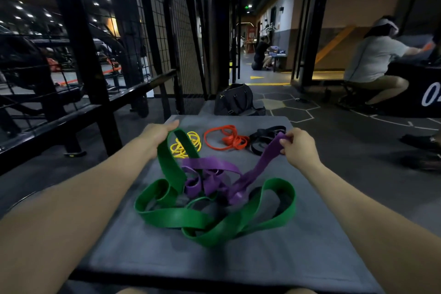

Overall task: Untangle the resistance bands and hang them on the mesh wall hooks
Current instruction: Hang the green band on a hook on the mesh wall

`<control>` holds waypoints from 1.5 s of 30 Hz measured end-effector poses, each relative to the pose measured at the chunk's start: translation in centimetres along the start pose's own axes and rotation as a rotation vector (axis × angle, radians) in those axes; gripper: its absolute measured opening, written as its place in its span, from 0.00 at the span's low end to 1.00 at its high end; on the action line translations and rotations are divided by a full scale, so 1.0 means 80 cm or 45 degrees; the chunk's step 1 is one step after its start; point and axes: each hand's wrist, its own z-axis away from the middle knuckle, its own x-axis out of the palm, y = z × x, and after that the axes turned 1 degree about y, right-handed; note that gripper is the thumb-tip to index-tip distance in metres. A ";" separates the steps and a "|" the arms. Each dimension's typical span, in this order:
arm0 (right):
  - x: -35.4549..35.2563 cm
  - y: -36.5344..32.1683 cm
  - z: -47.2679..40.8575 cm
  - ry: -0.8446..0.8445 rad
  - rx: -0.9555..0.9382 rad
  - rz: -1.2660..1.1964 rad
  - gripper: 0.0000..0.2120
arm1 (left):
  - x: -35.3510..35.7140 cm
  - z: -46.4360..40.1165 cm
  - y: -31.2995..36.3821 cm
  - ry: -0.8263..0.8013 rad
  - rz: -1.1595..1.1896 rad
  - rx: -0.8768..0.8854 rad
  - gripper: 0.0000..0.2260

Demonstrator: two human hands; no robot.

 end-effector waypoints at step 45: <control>0.174 -0.072 0.002 -0.492 -0.765 0.066 0.09 | -0.014 -0.061 -0.087 0.155 0.281 -0.070 0.11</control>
